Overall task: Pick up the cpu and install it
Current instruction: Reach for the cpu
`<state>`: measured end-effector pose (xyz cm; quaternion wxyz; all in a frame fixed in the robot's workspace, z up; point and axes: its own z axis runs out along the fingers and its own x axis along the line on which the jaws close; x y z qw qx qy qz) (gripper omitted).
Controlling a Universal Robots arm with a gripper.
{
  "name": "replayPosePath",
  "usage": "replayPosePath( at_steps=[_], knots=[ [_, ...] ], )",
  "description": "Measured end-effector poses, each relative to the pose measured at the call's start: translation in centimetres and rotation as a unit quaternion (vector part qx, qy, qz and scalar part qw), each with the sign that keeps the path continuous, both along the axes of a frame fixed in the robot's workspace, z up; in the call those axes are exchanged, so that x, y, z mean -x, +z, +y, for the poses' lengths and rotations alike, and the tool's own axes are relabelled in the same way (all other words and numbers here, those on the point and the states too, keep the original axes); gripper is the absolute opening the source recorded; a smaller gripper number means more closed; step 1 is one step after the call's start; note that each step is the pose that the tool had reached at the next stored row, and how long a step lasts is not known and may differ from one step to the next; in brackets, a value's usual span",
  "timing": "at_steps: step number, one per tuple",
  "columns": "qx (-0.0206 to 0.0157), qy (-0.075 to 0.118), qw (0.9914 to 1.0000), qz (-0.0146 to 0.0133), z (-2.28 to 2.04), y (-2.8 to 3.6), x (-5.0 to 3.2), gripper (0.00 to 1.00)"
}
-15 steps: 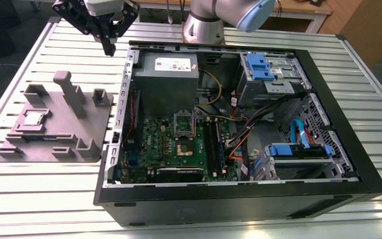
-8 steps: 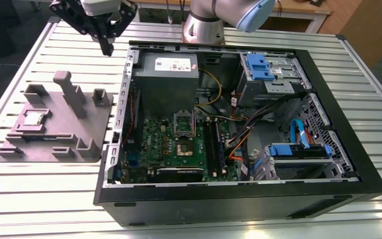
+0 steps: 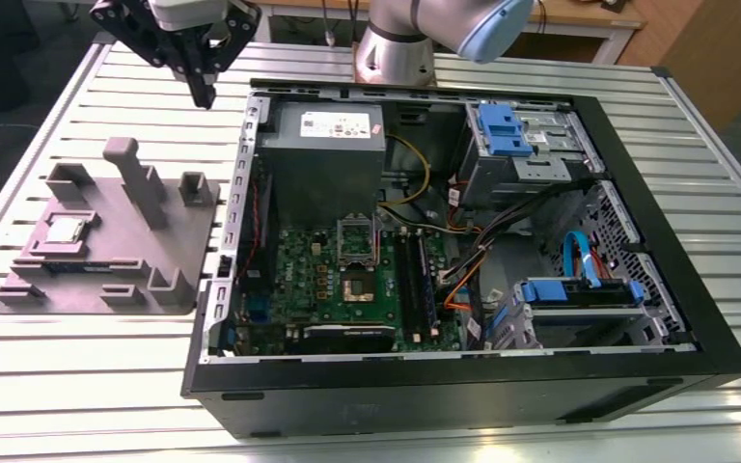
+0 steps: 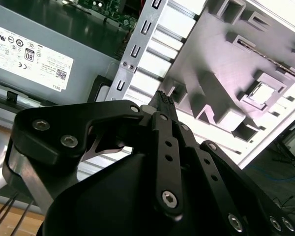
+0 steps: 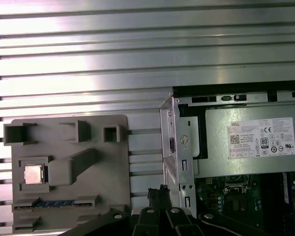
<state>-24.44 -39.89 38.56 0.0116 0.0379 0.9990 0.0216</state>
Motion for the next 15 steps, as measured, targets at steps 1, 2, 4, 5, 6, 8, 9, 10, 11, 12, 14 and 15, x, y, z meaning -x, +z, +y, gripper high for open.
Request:
replayPosePath(
  at_steps=[1,2,4,5,6,8,9,10,11,12,14,15],
  knots=[
    [0.0000,0.000,1.00000,0.0000,0.00,0.00,0.06,0.11],
    [0.0000,0.000,1.00000,0.0000,0.00,-0.01,0.12,0.11],
    [0.0000,0.000,1.00000,0.0000,0.00,0.00,0.23,0.11],
    [0.0000,0.000,1.00000,0.0000,0.00,-0.01,0.27,0.11],
    [-0.0001,0.000,1.00000,0.0000,0.00,-0.01,0.32,0.11],
    [0.0000,0.000,1.00000,0.0000,0.00,-0.01,0.37,0.11],
    [0.0000,0.000,1.00000,0.0000,0.00,-0.01,0.40,0.11],
    [0.0000,0.000,1.00000,0.0000,0.00,-0.01,0.40,0.11],
    [0.0000,0.000,1.00000,0.0000,0.00,-0.01,0.41,0.11],
    [0.0000,0.000,1.00000,0.0000,0.00,-0.02,0.42,0.11],
    [0.0000,0.000,1.00000,0.0000,0.00,-0.02,0.47,0.11],
    [0.0000,0.000,1.00000,0.0000,0.00,-0.02,0.50,0.11]
  ],
)
